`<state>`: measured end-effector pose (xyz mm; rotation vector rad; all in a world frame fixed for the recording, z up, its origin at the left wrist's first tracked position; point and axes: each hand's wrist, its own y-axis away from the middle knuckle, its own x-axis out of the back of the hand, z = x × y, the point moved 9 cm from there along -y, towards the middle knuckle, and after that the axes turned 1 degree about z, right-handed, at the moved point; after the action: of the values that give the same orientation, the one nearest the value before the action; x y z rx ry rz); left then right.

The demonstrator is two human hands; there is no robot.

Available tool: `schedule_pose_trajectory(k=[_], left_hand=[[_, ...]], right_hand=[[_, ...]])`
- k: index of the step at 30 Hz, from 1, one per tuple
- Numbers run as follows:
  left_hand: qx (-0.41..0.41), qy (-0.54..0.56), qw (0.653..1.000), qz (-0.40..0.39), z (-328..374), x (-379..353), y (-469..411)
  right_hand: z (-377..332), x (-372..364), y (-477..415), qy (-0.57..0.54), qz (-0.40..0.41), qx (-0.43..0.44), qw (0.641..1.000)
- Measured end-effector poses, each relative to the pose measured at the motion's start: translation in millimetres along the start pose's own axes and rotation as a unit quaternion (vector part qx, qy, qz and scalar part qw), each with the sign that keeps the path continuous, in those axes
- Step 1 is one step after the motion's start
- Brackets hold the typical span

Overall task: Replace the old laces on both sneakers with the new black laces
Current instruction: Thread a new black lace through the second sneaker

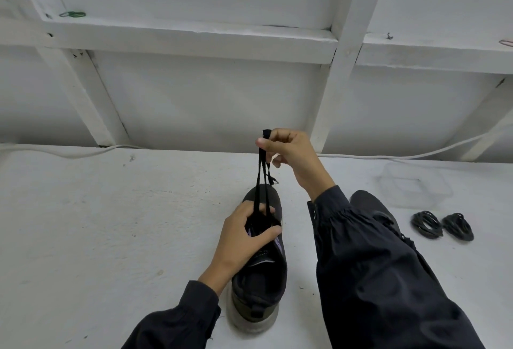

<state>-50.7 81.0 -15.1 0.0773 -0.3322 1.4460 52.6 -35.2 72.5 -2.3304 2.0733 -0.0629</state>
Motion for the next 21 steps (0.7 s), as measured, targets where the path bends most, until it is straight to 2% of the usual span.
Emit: schedule_pose_trajectory(k=[2,7,12,17,21], left_hand=[[-0.01,0.001,1.0,-0.019,0,-4,-1],[0.061,0.015,0.997,-0.051,-17,-13,-1],[0.073,-0.004,0.996,-0.043,-21,-12,-1],[0.067,-0.017,0.997,-0.039,-18,-14,0],[0.073,-0.005,0.997,-0.029,-21,-11,1]], right_hand=[[1,1,2,0.0,-0.005,-0.003,1.0],[-11,-1,2,-0.023,0.007,0.011,1.0],[-21,-17,5,-0.118,-0.016,-0.023,0.993],[-12,-22,6,-0.32,0.023,-0.118,0.94],[-10,-27,6,-0.371,0.019,-0.139,0.918]])
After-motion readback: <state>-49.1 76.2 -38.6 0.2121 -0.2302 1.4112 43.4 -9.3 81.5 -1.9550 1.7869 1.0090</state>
